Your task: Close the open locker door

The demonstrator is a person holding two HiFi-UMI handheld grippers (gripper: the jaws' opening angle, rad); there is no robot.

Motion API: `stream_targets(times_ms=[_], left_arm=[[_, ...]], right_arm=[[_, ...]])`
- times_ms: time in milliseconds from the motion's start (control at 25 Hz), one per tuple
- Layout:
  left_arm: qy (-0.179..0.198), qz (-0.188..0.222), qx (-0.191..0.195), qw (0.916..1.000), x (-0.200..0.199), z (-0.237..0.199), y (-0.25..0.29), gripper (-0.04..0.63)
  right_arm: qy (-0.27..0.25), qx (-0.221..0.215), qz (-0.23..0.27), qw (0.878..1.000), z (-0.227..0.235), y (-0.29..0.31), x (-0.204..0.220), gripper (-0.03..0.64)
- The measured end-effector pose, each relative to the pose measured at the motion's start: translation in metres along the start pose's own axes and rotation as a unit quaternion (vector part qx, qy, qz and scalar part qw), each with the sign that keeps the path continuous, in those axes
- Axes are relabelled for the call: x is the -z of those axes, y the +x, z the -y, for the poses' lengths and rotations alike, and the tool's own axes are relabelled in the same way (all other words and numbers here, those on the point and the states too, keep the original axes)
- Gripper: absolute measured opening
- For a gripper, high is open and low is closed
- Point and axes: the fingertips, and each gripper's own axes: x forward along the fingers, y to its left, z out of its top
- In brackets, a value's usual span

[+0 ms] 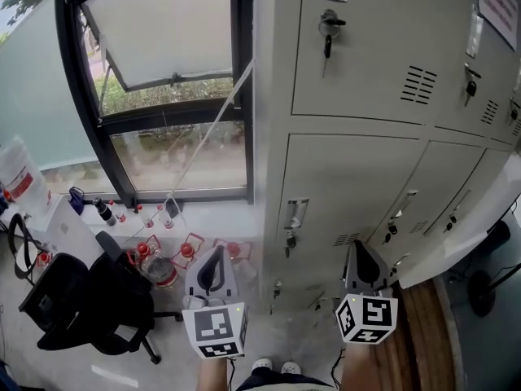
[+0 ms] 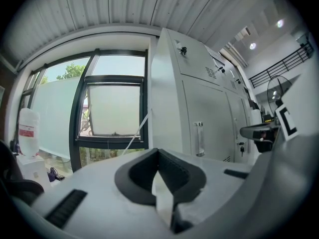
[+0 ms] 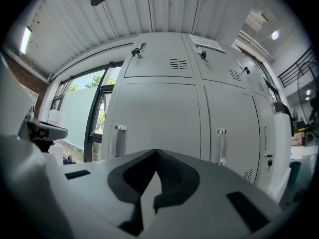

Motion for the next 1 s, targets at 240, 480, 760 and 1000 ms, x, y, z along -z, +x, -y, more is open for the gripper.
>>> stream_targets(times_ms=[240,480,760,1000], left_arm=[[0.000,0.002,-0.003,1.0000,-0.003,0.011,-0.001,-0.002],[-0.001,0.003,-0.003,1.0000,-0.005,0.020,-0.001,-0.002],[-0.003,0.001,-0.004,1.0000,-0.003,0.028,0.002,-0.002],[-0.003,0.002,-0.004,1.0000,-0.005,0.032,0.004,-0.002]], right_arm=[[0.000,-0.002,0.008,1.000,0.014,-0.003,-0.005,0.018],[0.003,-0.007,0.007,1.000,0.019,-0.003,-0.004,0.018],[0.004,-0.009,0.008,1.000,0.026,-0.001,-0.003,0.018],[0.007,-0.013,0.009,1.000,0.027,0.000,-0.004,0.018]])
